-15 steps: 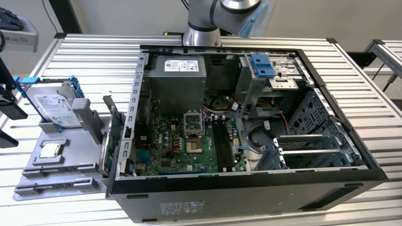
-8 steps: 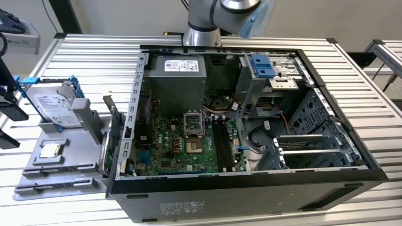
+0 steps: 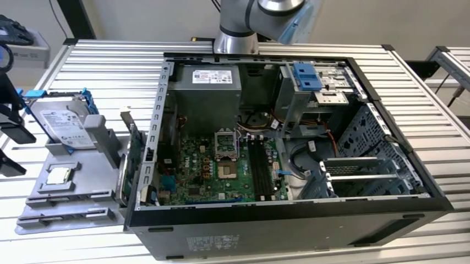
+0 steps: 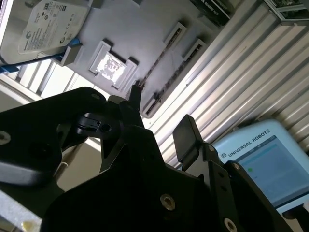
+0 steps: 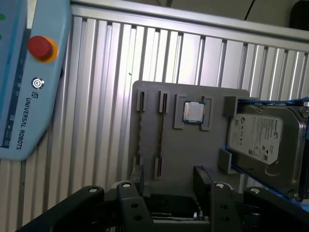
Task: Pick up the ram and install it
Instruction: 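Pick up the ram and move it above insertion slot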
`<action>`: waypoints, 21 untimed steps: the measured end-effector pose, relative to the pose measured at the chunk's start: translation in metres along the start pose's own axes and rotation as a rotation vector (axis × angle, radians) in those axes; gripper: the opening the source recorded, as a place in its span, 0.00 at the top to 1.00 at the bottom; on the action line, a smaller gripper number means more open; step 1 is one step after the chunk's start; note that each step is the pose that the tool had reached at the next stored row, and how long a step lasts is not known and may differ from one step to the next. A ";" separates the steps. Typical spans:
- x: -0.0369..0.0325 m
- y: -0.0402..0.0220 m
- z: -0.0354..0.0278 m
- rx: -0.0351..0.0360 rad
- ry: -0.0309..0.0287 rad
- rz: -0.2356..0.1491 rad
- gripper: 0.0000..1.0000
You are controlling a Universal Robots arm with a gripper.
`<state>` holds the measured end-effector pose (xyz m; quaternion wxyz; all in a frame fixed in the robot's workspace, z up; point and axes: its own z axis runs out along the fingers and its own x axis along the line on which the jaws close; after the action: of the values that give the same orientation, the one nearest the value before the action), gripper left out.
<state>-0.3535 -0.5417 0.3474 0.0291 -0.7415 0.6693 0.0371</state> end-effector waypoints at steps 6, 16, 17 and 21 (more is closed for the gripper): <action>0.0002 0.0000 0.0020 -0.0001 0.0001 0.000 0.00; 0.0005 0.0000 0.0051 -0.0002 0.0001 0.000 0.00; 0.0005 0.0000 0.0053 -0.0001 0.0001 0.000 0.00; 0.0007 0.0000 0.0074 0.0001 -0.0002 -0.001 0.00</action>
<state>-0.3535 -0.5417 0.3400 0.0292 -0.7419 0.6688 0.0371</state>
